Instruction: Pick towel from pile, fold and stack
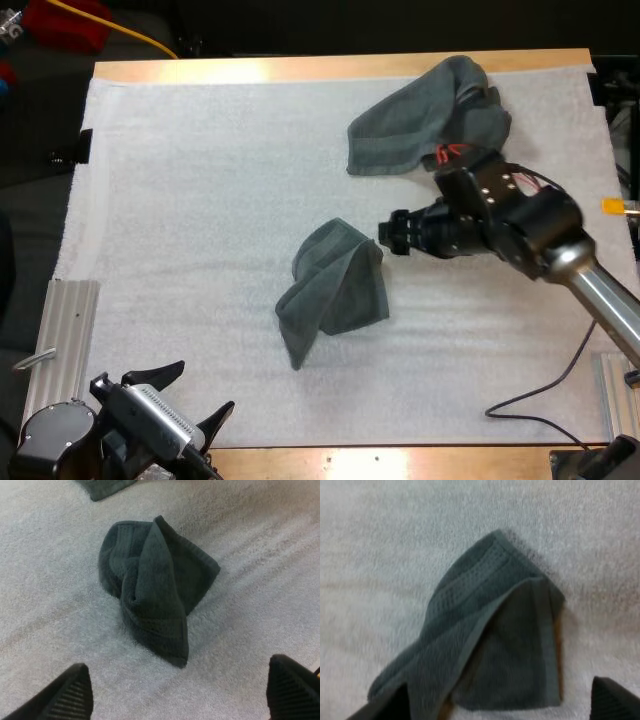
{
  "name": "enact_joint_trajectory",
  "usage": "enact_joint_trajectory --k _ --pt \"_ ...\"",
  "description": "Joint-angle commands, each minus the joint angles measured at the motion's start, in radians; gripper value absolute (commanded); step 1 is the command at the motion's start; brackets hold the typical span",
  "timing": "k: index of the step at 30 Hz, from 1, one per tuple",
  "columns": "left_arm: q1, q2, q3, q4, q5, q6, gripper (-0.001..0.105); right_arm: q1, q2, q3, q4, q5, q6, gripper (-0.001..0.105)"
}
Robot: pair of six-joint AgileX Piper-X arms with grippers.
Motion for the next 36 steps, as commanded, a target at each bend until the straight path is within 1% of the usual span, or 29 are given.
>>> enact_joint_trajectory --k 1,8,11,16,22,26,31,36 --pt "-0.005 0.004 -0.003 0.003 -0.007 0.007 0.069 -0.004 0.022 -0.003 -0.018 -0.01 0.019 0.07" --pt "-0.005 0.004 -0.003 0.003 -0.007 0.016 0.069 -0.004 0.118 -0.003 -0.062 -0.013 0.1 0.07" --pt "-0.005 0.004 -0.003 0.003 -0.007 0.016 0.069 -0.004 0.162 -0.003 -0.087 -0.031 0.149 0.07" --pt "-0.005 0.004 -0.003 0.003 -0.007 0.016 0.069 -0.004 0.236 -0.003 -0.169 -0.102 0.253 0.07" --pt "-0.005 0.004 -0.003 0.003 -0.004 0.016 0.069 -0.004 0.307 -0.003 -0.225 -0.106 0.374 0.07" --pt "-0.005 0.004 -0.003 0.003 -0.004 0.016 0.069 -0.004 0.346 -0.003 -0.258 -0.107 0.431 0.07" --pt "-0.005 0.004 -0.003 0.003 -0.004 0.016 0.069 -0.004 0.394 -0.003 -0.317 -0.139 0.521 0.07" --pt "-0.005 0.004 -0.003 0.003 -0.004 0.016 0.069 -0.004 0.423 -0.003 -0.343 -0.148 0.55 0.07"
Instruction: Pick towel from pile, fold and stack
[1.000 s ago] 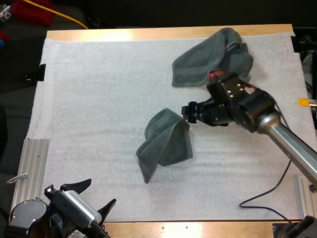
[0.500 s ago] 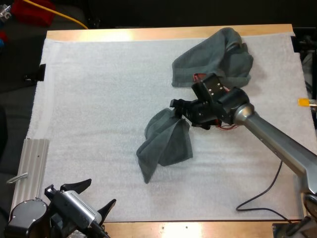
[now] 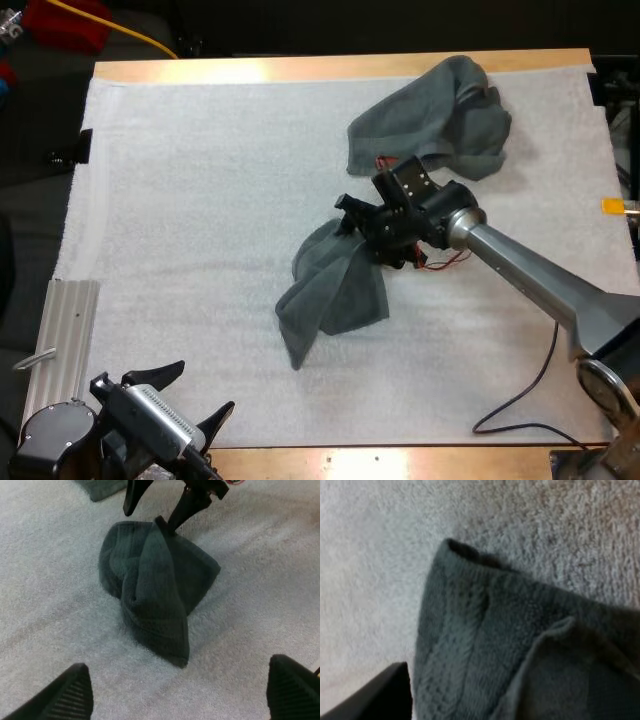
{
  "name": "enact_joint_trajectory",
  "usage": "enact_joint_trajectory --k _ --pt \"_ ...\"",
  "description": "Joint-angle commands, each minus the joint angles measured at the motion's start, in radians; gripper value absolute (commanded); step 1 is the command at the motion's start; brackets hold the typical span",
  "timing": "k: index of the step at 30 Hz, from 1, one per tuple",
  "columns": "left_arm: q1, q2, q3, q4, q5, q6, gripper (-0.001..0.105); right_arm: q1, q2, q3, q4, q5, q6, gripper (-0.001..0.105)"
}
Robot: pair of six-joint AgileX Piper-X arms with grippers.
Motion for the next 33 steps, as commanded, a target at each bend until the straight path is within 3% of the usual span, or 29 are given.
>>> enact_joint_trajectory --k 1,8,13,19,25,27,33 --pt "-0.005 0.004 -0.003 0.003 -0.004 0.007 0.069 -0.004 0.002 -0.003 0.001 -0.011 0.003 0.07" --pt "-0.005 0.004 -0.003 0.002 -0.004 0.007 0.069 -0.004 0.016 -0.003 0.004 -0.004 -0.002 0.065" --pt "-0.005 0.004 -0.003 -0.006 -0.004 0.007 0.069 -0.004 0.029 -0.003 0.006 0.002 -0.002 0.042" --pt "-0.005 0.004 -0.003 -0.006 -0.004 0.007 0.069 -0.004 0.036 -0.002 0.006 0.002 -0.024 0.035" --pt "-0.005 0.004 -0.003 -0.006 -0.004 0.007 0.069 -0.004 0.036 -0.002 0.006 0.002 -0.073 0.005" --pt "-0.005 0.004 -0.003 -0.006 -0.004 0.007 0.069 -0.004 0.036 -0.002 0.006 0.002 -0.085 0.001" --pt "-0.005 0.004 -0.003 -0.006 -0.004 0.007 0.069 -0.002 0.034 -0.002 0.028 -0.017 -0.21 0.001"
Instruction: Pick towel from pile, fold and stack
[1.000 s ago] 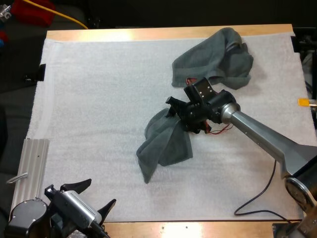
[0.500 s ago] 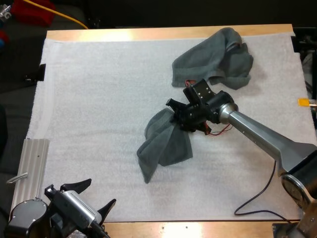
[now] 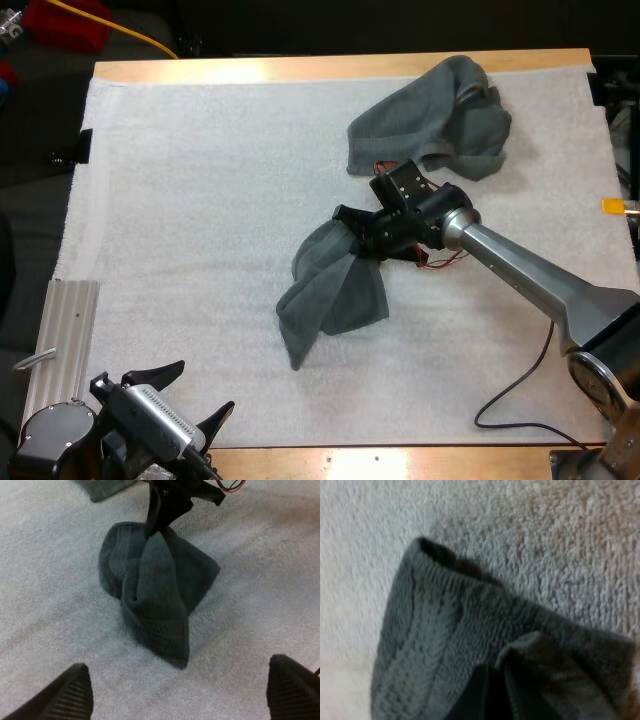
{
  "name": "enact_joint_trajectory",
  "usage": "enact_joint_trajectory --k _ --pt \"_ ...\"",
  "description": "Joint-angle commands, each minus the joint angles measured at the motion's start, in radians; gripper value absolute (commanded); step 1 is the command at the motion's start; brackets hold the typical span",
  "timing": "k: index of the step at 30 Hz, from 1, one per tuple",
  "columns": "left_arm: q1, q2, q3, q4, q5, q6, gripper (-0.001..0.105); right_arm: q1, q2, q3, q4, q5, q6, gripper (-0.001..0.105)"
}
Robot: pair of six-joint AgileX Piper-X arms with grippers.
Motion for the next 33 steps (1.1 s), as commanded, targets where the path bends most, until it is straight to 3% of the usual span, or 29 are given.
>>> enact_joint_trajectory --k 1,7,10,13,21,26,33 --pt "-0.005 0.004 -0.003 -0.006 -0.004 0.007 0.069 -0.001 -0.008 -0.002 0.036 -0.001 -0.072 0.001" --pt "-0.005 0.004 0.017 -0.006 0.021 0.007 0.069 0.021 -0.072 -0.002 0.122 0.097 -0.258 0.001" --pt "-0.005 0.004 0.056 -0.006 0.084 0.007 0.069 0.042 -0.111 -0.002 0.159 0.147 -0.318 0.001" --pt "-0.005 0.004 0.097 -0.009 0.095 0.007 0.069 0.056 -0.135 -0.002 0.172 0.171 -0.348 0.001" --pt "-0.005 0.006 0.168 -0.087 0.093 0.007 0.069 0.079 -0.143 -0.002 0.183 0.179 -0.358 0.001" --pt "-0.005 0.016 0.197 -0.129 0.023 0.007 0.069 0.079 -0.143 -0.002 0.183 0.179 -0.358 0.001" --pt "-0.052 0.117 0.221 -0.205 0.018 0.007 0.069 0.079 -0.143 -0.002 0.183 0.179 -0.358 0.001"
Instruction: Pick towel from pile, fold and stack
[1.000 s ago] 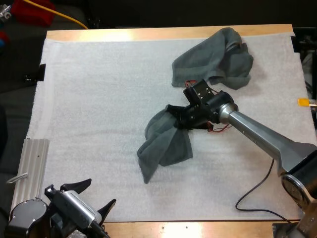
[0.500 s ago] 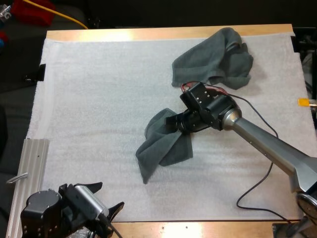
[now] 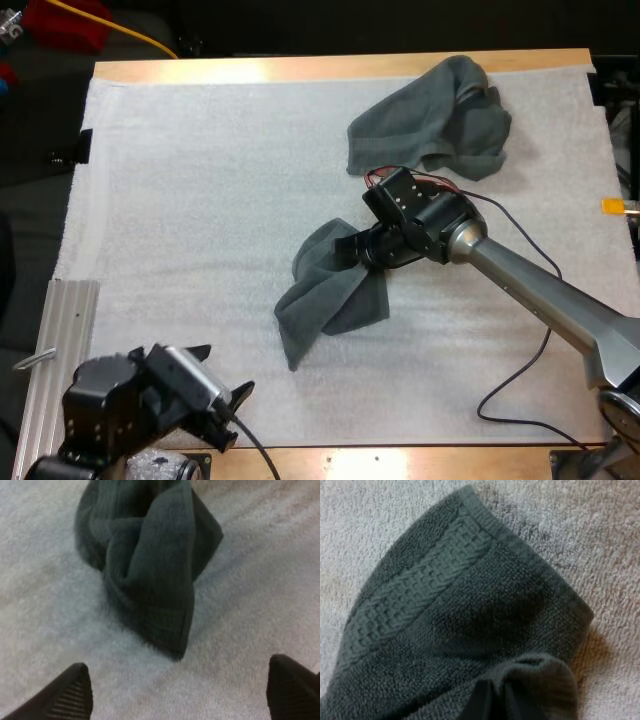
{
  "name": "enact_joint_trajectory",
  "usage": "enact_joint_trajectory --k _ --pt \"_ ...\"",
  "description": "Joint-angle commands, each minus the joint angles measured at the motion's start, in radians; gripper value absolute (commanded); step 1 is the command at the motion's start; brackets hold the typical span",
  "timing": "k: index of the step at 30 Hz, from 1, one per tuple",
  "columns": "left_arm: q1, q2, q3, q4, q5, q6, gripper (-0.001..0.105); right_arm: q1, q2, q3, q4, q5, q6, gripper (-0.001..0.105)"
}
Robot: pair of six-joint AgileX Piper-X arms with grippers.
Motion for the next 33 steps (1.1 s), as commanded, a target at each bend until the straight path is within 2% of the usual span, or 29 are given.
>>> enact_joint_trajectory --k 1,8,10,14,17,22,24,28,33 --pt "-0.027 0.04 0.0 -0.03 -0.006 0.007 0.069 0.001 -0.008 -0.003 0.01 0.005 -0.012 0.001" --pt "-0.123 0.201 0.0 -0.064 -0.033 -0.004 0.069 0.001 -0.008 -0.003 0.01 0.005 -0.012 0.001" --pt "-0.168 0.248 0.0 -0.086 -0.088 -0.03 0.069 0.001 -0.008 -0.003 0.01 0.005 -0.012 0.001" --pt "-0.255 0.298 0.0 -0.135 -0.148 -0.092 0.069 0.001 -0.008 -0.003 0.01 0.005 -0.012 0.001" --pt "-0.341 0.337 0.0 -0.168 -0.209 -0.137 0.069 0.001 -0.008 -0.003 0.01 0.005 -0.012 0.001" --pt "-0.488 0.415 0.0 -0.2 -0.384 -0.262 0.069 0.001 -0.008 -0.003 0.01 0.005 -0.012 0.001" --pt "-0.539 0.447 0.0 -0.212 -0.411 -0.296 0.069 0.001 -0.008 -0.003 0.01 0.005 -0.012 0.001" --pt "-0.646 0.533 0.002 -0.247 -0.537 -0.368 0.069 0.001 -0.008 -0.003 0.01 0.005 -0.012 0.001" --pt "-0.71 0.636 0.002 -0.278 -0.627 -0.44 0.069 0.001 -0.008 -0.003 0.01 0.005 -0.012 0.001"
